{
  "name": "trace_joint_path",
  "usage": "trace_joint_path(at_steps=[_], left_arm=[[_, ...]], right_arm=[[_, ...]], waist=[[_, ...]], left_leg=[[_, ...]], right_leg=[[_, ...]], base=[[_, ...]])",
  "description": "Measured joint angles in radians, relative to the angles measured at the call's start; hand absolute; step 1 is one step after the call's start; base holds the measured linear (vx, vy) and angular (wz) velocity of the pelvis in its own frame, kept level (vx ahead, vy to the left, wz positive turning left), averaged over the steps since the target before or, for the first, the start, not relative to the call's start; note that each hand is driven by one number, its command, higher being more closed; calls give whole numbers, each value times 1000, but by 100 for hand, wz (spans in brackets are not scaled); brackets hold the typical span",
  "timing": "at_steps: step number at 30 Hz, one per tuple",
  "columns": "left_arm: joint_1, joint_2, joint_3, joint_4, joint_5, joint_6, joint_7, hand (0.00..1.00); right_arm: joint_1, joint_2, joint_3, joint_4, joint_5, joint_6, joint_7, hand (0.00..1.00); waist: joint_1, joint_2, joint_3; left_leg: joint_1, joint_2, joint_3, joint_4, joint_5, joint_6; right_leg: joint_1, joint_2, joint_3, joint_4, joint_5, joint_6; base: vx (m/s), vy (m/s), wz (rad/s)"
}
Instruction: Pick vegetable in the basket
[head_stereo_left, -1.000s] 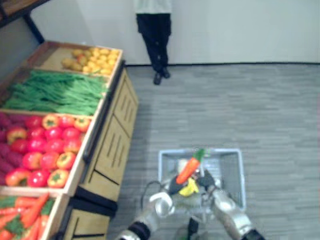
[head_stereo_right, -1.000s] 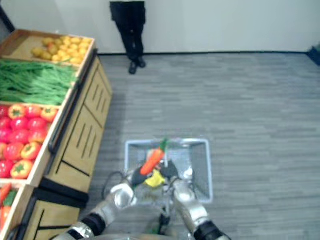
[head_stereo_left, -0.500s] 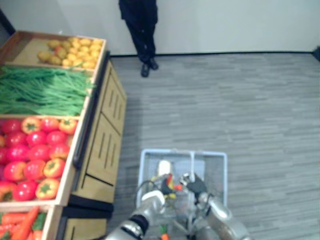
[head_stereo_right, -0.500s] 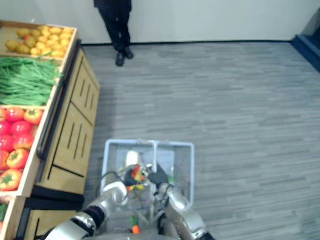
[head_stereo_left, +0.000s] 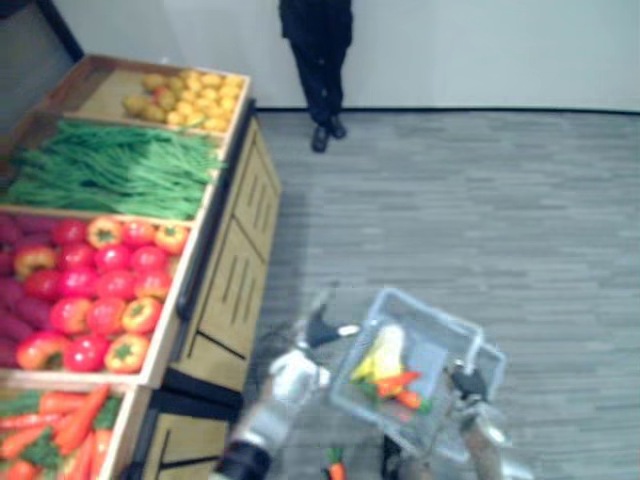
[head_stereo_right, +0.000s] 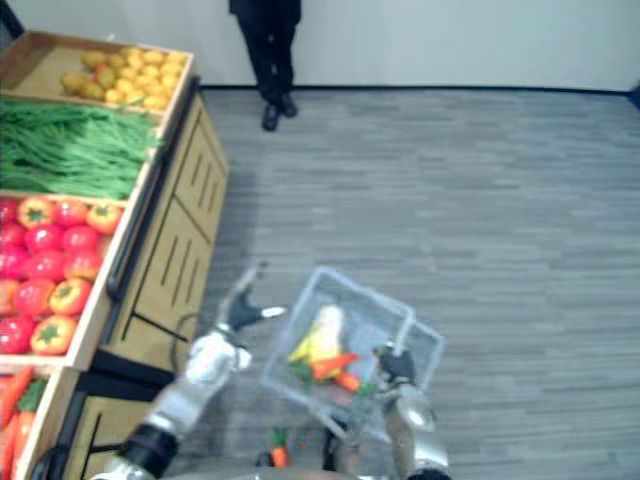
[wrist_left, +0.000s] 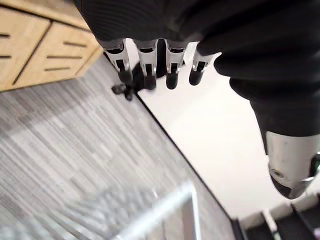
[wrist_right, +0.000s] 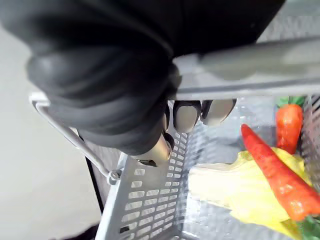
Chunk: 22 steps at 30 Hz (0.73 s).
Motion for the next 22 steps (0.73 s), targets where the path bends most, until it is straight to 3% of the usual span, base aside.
trace_joint_path(at_steps=[1,4,7,11,15,18,22], left_arm=[[25,35,38,-25,-98,-1,-40,0],[55,61,69,-31,-232,-6,-95,0],[61,47,68,-1,-256,-15,-121,0],[30,-12,165,333,-194,-5,-112,0],[11,-50,312,735,-83,81,-70,0],[43,-50,395,827,-47,129,-63,0],[88,-63,455,846,21,158,-43,0]], right_arm=[[-2,-9,-60,27,-17,0,-13,100],[-21,-43,-137,80,-20,-2,-29,100],[-21,-58,-166,142,-28,0,-35,100],[-22,-54,-198,244,-61,1,-36,100],[-25,-57,-252,340,-62,1,-38,100],[-29,-58,-278,387,-100,0,-38,100],[-30,-59,-312,446,-139,0,-38,100]], waist=[[0,6,-4],[-2,14,-10],[0,13,-11],[-4,14,-22],[-7,11,-26],[-7,2,-37],[-4,-5,-49]], left_leg=[[0,-1,-1,0,0,0],[1,-7,-12,0,1,1],[3,-8,-23,0,1,2],[8,-8,-20,1,1,2],[39,-7,-3,0,0,1],[41,-8,11,2,-1,0],[37,-8,32,4,-14,-3]], right_leg=[[0,-1,-1,0,0,0],[5,-7,-8,0,0,1],[15,-10,-20,0,-1,3],[17,-10,-17,0,-1,3],[35,-4,3,0,-1,3],[32,-3,17,-1,1,7],[29,-3,35,-1,-3,11]], base=[[20,72,3],[10,68,7],[1,68,14],[3,37,-3],[1,41,-11],[-36,34,-15],[-40,21,-10]])
